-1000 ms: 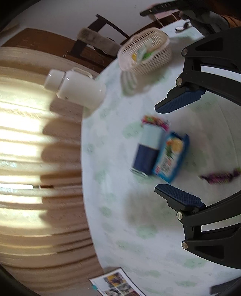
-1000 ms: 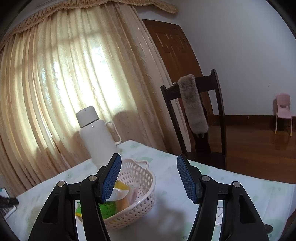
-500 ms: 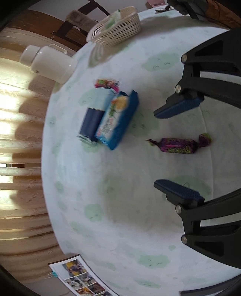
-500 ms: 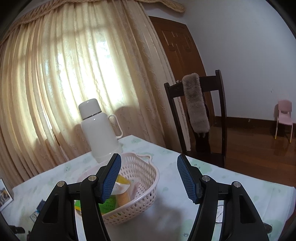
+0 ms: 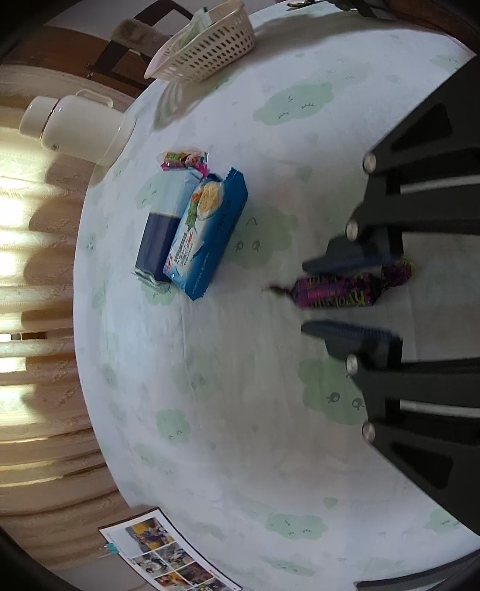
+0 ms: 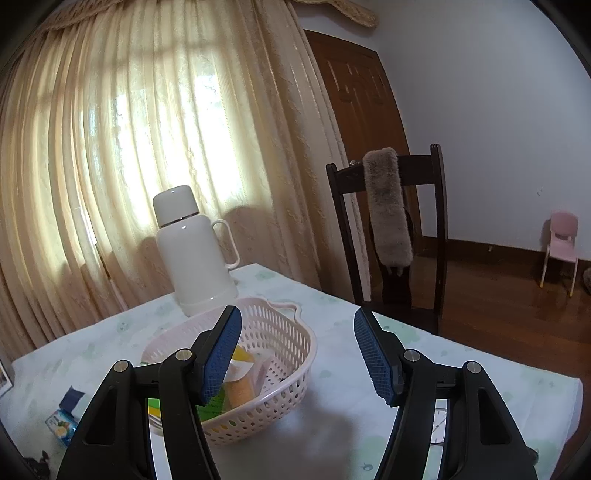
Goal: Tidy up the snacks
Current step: 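Move the left tool to the purple wrapped candy and grasp it, then grasp the blue cracker pack with the right tool while the left tool holds the candy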
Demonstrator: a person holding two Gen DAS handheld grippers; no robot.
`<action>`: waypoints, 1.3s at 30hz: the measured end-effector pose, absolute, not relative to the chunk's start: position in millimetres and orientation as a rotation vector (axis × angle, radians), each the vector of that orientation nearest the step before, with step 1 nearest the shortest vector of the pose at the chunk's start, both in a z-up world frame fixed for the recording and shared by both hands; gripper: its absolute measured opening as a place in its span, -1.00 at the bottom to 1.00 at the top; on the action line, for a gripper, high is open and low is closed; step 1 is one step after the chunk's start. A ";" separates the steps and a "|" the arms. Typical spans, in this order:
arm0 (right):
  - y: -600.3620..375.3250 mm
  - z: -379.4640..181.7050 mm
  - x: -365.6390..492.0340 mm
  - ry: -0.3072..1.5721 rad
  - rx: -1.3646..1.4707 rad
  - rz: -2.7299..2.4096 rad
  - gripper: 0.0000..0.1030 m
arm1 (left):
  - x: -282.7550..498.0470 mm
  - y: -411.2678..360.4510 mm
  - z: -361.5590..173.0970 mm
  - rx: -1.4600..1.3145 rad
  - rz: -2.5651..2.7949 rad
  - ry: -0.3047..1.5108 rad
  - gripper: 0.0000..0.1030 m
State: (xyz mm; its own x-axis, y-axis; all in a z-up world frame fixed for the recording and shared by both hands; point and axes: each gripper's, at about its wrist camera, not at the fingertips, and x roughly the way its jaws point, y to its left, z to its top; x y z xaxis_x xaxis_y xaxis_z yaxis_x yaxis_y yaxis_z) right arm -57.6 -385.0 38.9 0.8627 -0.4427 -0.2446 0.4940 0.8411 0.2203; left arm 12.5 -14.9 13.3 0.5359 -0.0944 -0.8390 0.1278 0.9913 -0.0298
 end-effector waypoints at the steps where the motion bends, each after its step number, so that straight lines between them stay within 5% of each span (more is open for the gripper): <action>1: -384.0 38.9 -57.0 0.189 0.277 -0.501 0.25 | 11.7 -14.5 13.8 0.033 -0.140 0.992 -0.68; 19: -336.5 50.8 -64.0 0.095 0.072 -0.565 0.25 | 4.0 18.4 29.6 -0.084 -0.161 0.930 -0.71; 23: -300.8 58.1 -69.5 0.055 0.042 -0.470 0.45 | 5.9 17.9 23.4 -0.107 -0.195 0.961 -0.39; 28: -252.1 58.5 -55.2 0.095 -0.055 -0.309 0.47 | 3.5 12.4 19.1 -0.106 -0.234 0.976 -0.38; 31: -230.8 57.1 -42.1 0.151 -0.069 -0.196 0.47 | 5.7 8.7 12.7 -0.102 -0.243 1.000 -0.43; 33: -222.7 55.5 -29.4 0.202 -0.046 -0.127 0.47 | 4.6 5.8 12.2 -0.066 -0.226 0.988 -0.73; 39: -214.6 40.7 22.5 0.461 0.072 0.147 0.47 | 2.8 13.9 17.4 -0.095 -0.222 0.967 -0.74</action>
State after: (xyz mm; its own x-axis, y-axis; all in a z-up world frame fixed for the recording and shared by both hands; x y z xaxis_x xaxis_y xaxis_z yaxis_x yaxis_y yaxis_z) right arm 22.5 -214.6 40.7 0.8852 0.1569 -0.4380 -0.1246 0.9870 0.1018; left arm 2.8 13.9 17.4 0.5476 -0.2290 -0.8048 0.1446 0.9733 -0.1785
